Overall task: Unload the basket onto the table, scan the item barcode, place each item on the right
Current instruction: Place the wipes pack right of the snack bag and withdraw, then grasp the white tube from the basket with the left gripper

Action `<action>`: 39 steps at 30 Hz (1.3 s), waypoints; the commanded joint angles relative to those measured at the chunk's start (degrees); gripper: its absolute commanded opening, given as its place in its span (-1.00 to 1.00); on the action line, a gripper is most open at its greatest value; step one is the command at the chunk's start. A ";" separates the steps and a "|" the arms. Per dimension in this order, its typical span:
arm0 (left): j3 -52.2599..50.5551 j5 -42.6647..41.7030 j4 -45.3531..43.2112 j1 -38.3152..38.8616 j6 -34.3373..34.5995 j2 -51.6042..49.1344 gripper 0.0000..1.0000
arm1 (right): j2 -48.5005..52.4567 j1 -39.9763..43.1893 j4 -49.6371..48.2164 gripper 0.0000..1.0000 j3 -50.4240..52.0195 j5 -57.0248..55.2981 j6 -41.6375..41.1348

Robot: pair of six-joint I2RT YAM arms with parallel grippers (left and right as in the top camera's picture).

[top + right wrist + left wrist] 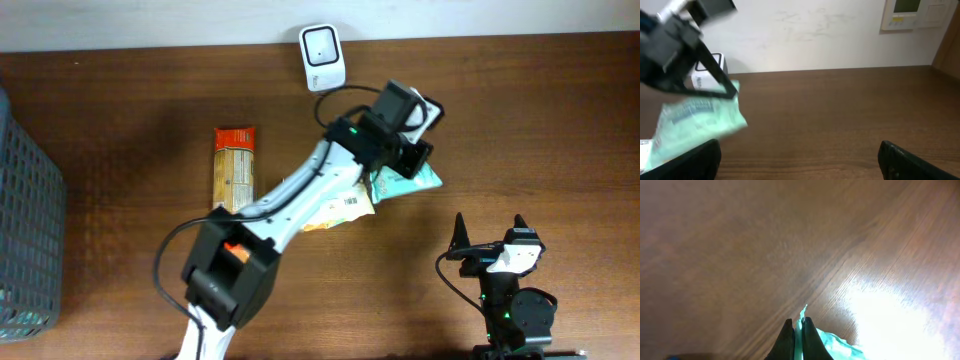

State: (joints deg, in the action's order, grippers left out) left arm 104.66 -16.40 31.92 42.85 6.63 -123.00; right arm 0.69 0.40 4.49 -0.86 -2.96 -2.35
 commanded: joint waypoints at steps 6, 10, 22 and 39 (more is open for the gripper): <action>3.30 0.83 2.05 -4.09 0.61 3.21 0.35 | -0.28 0.37 0.50 0.97 0.22 -0.70 0.42; 14.16 6.32 15.54 -18.34 0.57 13.77 0.37 | -0.28 0.37 0.50 0.97 0.22 -0.70 0.42; 17.14 19.06 34.18 -77.02 -14.38 30.34 0.74 | -0.28 0.37 0.50 0.98 0.22 -0.70 0.42; -9.79 26.64 15.34 -101.70 -20.68 10.58 0.61 | -0.28 0.37 0.50 0.97 0.22 -0.70 0.42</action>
State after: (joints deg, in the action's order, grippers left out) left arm 101.80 6.72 51.77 -56.80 -7.40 -111.55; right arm 0.69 0.40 4.49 -0.86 -2.96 -2.37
